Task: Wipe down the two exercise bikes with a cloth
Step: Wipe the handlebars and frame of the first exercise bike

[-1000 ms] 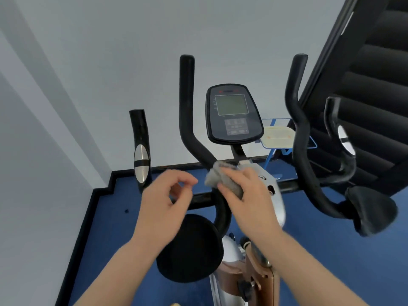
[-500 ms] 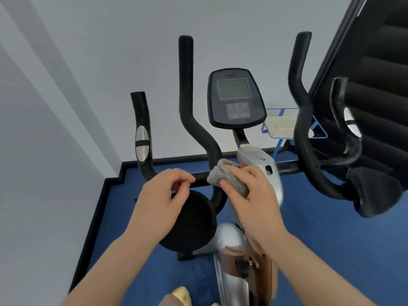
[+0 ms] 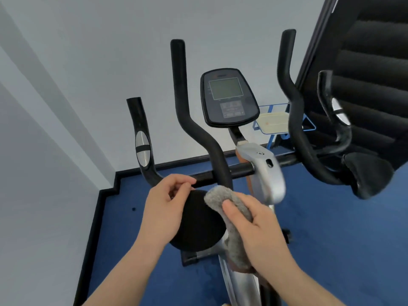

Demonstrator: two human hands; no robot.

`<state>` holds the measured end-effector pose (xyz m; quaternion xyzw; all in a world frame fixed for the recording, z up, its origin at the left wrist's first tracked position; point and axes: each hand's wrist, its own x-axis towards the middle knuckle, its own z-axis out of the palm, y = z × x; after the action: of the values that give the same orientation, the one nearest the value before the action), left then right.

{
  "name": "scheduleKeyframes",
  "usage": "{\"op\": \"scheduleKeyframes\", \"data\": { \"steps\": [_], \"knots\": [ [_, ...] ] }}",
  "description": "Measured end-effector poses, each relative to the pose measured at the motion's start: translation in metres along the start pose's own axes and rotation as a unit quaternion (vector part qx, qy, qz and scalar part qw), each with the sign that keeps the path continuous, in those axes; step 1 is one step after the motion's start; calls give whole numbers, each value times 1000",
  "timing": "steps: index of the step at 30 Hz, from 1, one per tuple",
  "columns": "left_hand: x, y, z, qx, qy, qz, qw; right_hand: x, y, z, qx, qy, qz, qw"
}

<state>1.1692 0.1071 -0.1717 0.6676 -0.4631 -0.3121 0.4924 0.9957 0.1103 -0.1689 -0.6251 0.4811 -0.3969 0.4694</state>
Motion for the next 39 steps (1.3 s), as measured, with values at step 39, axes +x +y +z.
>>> {"op": "scheduleKeyframes", "data": {
  "steps": [39],
  "knots": [
    [6,-5,-13,-108,-122,-6,987,-28,-29,59,-213,52,-41,975]
  ]
}}
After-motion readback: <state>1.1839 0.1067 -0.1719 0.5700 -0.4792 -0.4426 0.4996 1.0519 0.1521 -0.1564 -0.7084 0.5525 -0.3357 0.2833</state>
